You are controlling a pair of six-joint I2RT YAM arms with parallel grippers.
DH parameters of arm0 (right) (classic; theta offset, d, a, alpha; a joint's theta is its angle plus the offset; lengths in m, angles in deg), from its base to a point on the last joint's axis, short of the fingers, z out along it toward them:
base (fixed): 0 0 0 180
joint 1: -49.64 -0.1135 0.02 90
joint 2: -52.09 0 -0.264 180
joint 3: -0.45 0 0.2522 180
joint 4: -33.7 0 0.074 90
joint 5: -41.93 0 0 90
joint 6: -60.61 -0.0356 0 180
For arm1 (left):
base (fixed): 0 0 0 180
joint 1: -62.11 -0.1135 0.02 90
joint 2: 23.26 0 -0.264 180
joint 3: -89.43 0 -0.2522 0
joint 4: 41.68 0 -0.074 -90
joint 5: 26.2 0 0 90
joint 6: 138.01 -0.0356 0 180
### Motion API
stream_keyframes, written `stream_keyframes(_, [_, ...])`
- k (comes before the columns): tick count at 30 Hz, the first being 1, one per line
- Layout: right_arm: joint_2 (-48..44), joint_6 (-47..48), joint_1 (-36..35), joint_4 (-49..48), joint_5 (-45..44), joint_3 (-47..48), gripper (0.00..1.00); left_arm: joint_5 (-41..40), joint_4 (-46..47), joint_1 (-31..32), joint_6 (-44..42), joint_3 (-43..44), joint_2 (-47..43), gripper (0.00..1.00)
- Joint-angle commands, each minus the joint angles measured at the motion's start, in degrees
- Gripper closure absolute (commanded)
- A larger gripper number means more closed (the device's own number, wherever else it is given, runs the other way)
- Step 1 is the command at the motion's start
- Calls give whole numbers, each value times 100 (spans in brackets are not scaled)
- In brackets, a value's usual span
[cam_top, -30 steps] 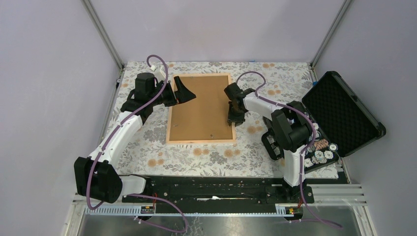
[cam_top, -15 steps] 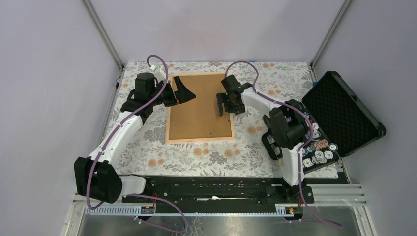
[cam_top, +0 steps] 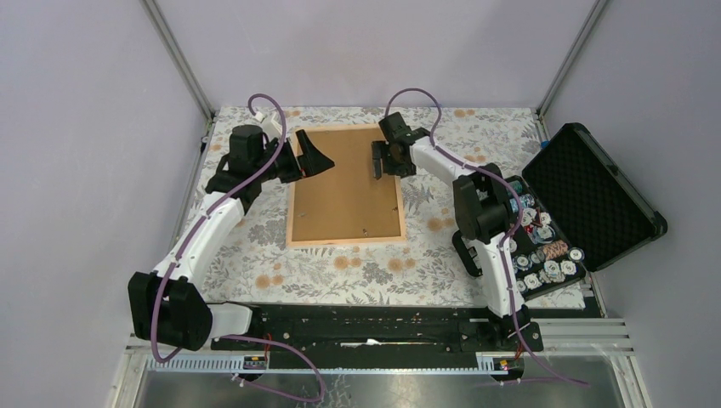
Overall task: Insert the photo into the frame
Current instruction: Adjust the photo frame at the center of the board.
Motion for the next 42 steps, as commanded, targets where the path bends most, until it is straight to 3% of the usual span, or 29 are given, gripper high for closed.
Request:
stream_keyframes(1, [241, 145, 247, 82, -10, -74, 25, -54, 331, -65, -69, 77, -31, 1])
stream_keyframes(6, [412, 248, 393, 2, 74, -67, 43, 175, 431, -225, 89, 27, 126, 1])
stream_keyframes(8, [468, 288, 403, -178, 208, -153, 54, -32, 420, -213, -9, 5, -64, 1])
stream_keyframes(10, [544, 336, 402, -201, 228, -109, 73, -130, 381, -214, -51, 14, -84, 1])
stream_keyframes(14, [607, 1086, 417, -392, 303, 8, 100, -1, 426, -205, 23, -10, 13, 1])
stream_keyframes(20, [701, 3220, 502, -735, 974, 135, 100, 8, 430, -168, 35, -2, 41, 1])
stream_keyframes(26, [1196, 4204, 538, -286, 1467, 1468, 100, -618, 395, 15, -188, -97, -90, 1])
stream_keyframes(29, [1280, 4507, 537, -203, 1696, 1842, 100, -518, 238, 14, -215, 30, 64, 1])
stream_keyframes(31, [1322, 4604, 541, -212, 1632, 1941, 88, -558, 326, 24, -195, -39, 5, 1])
stream_keyframes(32, [1328, 4579, 539, -228, 1459, 1973, 78, -650, 342, 25, -215, -65, -14, 1])
stream_keyframes(35, [1202, 4242, 529, -306, 1053, 2075, 36, -655, 264, 16, -231, -21, 55, 1])
stream_keyframes(37, [994, 3725, 497, -306, 647, 2127, 24, -512, 314, 43, -189, -28, 5, 1])
stream_keyframes(42, [-231, 2485, 180, -54, -410, 1656, 5, -483, 326, 73, -196, -3, -140, 1])
